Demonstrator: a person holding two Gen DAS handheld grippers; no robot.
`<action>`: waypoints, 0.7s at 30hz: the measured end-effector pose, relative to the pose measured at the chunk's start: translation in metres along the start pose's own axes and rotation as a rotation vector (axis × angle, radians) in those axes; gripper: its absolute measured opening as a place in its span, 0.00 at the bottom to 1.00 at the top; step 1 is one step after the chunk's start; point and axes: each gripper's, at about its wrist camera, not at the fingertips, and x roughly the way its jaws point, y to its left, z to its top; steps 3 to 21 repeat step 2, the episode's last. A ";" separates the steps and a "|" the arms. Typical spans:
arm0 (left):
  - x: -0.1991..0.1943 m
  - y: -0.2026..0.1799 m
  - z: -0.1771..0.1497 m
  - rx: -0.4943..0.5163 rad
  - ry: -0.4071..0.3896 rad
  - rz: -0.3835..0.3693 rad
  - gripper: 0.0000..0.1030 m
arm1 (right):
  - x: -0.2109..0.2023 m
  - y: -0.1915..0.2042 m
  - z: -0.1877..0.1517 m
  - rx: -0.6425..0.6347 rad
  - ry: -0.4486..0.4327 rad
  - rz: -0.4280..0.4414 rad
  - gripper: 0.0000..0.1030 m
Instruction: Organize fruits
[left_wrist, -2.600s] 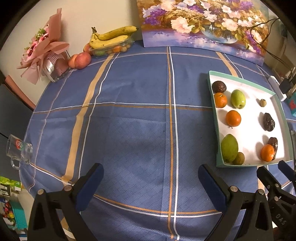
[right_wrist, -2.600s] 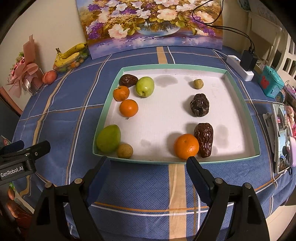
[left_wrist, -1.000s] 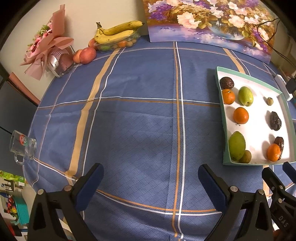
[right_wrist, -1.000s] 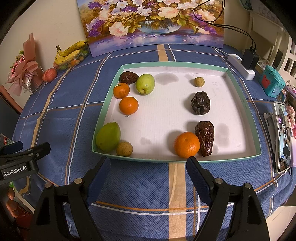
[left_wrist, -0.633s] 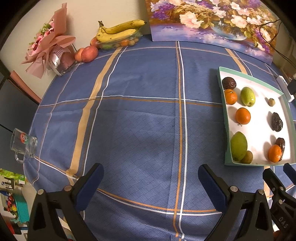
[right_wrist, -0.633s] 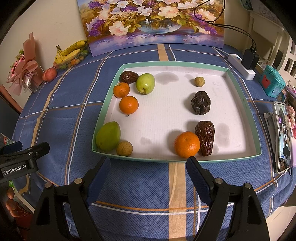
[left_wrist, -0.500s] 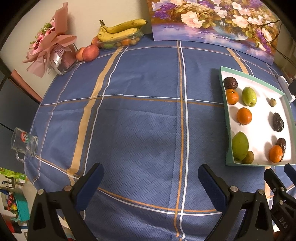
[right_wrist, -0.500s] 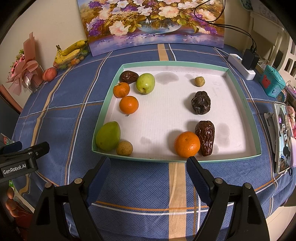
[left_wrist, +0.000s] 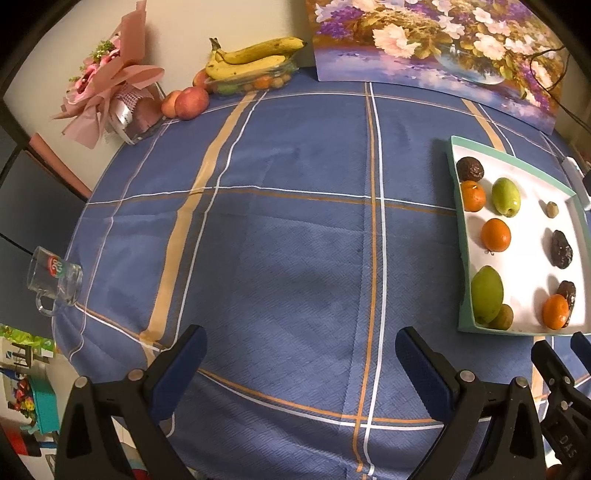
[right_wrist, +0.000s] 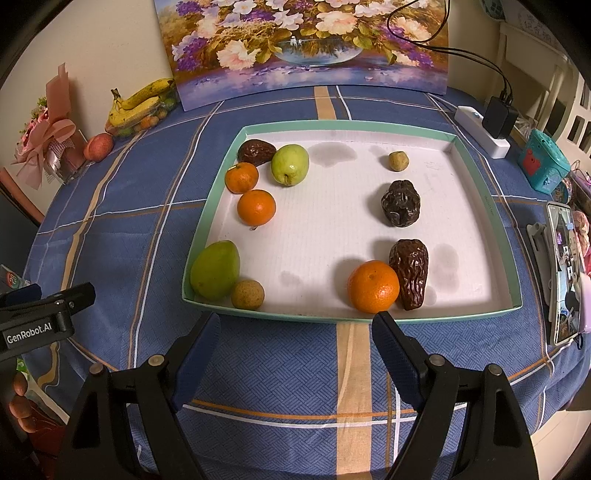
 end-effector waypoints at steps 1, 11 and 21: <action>0.001 0.001 0.000 -0.004 0.003 0.000 1.00 | 0.000 0.000 0.000 0.000 0.000 0.000 0.82; 0.001 0.001 0.000 -0.007 0.004 -0.001 1.00 | 0.000 0.000 -0.001 0.000 0.000 0.000 0.82; 0.001 0.001 0.000 -0.007 0.004 -0.001 1.00 | 0.000 0.000 -0.001 0.000 0.000 0.000 0.82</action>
